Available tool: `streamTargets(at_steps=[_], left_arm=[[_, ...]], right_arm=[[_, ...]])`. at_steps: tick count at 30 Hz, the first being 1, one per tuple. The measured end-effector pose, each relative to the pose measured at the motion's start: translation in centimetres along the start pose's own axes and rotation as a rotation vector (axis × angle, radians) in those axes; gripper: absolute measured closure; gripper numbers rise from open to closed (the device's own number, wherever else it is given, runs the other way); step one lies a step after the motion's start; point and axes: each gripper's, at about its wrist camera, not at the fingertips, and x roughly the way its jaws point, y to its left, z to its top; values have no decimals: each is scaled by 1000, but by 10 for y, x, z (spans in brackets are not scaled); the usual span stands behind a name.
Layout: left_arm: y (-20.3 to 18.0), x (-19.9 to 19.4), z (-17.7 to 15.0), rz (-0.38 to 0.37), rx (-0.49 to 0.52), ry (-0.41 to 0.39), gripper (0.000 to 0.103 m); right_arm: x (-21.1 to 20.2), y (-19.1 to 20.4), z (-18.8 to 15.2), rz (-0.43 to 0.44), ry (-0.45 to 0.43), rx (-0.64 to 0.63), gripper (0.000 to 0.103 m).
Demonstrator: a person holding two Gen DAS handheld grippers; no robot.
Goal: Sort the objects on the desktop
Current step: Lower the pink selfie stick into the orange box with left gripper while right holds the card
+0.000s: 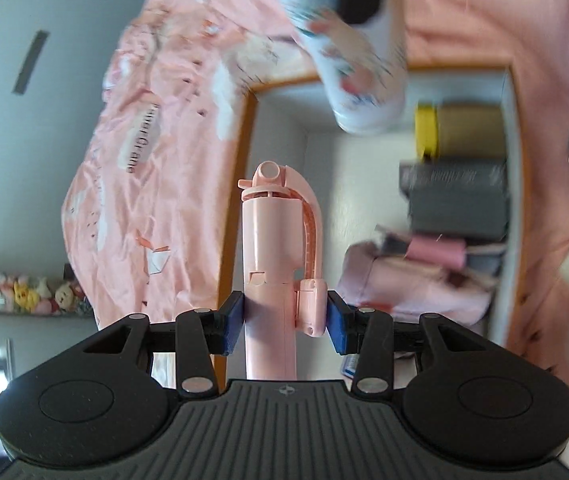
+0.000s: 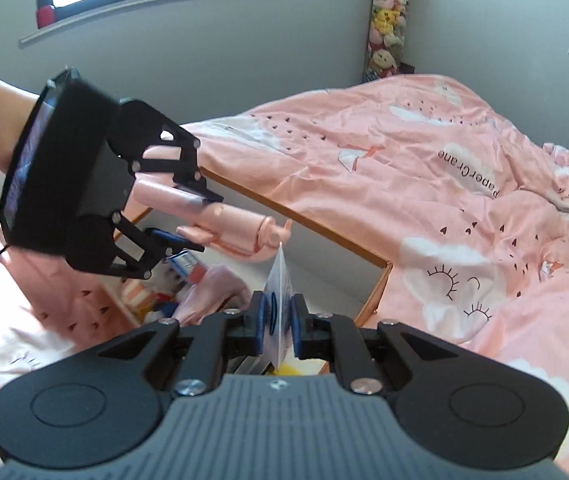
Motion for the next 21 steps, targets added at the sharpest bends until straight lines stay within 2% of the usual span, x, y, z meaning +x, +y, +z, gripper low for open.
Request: streamTargets(at_steps=[7,14,21], left_arm=[[-4,51,-8,-5,147,-16,53],[-1,90,-21,-68,139,15,53],[-2,107,-29,-95,150,35,54]], right_arm=[[46,-20,3,20,53,56,89],[72,-23,4,30,82,46,89],[85,-23,6,40,96,47,89]])
